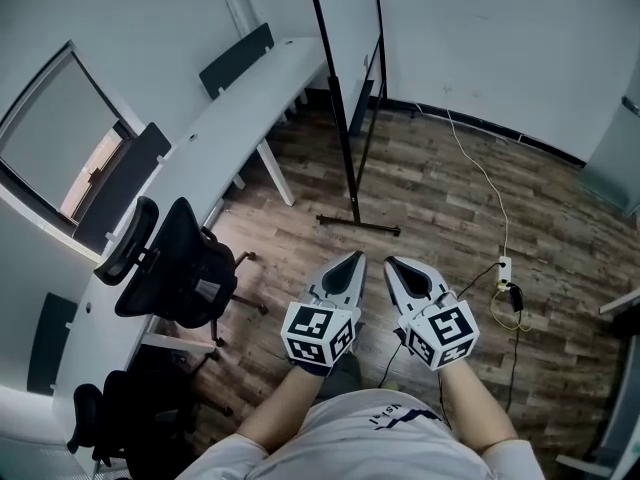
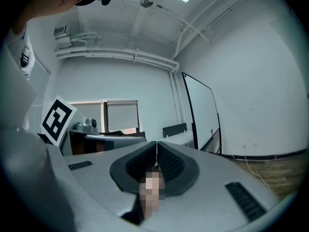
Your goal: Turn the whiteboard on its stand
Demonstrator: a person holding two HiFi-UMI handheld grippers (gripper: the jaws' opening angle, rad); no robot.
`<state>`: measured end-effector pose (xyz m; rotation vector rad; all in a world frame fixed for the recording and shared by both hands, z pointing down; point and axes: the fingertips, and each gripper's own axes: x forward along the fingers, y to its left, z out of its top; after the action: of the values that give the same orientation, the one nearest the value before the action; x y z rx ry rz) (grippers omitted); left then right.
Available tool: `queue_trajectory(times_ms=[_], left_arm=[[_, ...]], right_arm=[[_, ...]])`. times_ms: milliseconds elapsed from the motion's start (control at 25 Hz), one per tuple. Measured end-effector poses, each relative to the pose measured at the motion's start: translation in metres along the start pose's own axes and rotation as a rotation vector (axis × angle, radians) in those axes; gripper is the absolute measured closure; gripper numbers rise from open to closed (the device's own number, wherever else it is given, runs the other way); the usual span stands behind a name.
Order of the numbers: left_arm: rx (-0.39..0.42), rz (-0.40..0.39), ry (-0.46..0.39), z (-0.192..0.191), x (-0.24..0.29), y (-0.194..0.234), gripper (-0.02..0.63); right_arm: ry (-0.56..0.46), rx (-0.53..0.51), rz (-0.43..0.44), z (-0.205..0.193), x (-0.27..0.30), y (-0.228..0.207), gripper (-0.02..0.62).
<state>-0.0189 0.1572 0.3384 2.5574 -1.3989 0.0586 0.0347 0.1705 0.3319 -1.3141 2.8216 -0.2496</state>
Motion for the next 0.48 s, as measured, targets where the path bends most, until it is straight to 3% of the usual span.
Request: queue_trajectory(times_ms=[480], left_arm=[[0.006,-0.022,-0.003,0.028,0.092,0.141,0.594]], right_arm=[[0.05,-0.018,-0.026,-0.006,0.163,-0.034,0.581]])
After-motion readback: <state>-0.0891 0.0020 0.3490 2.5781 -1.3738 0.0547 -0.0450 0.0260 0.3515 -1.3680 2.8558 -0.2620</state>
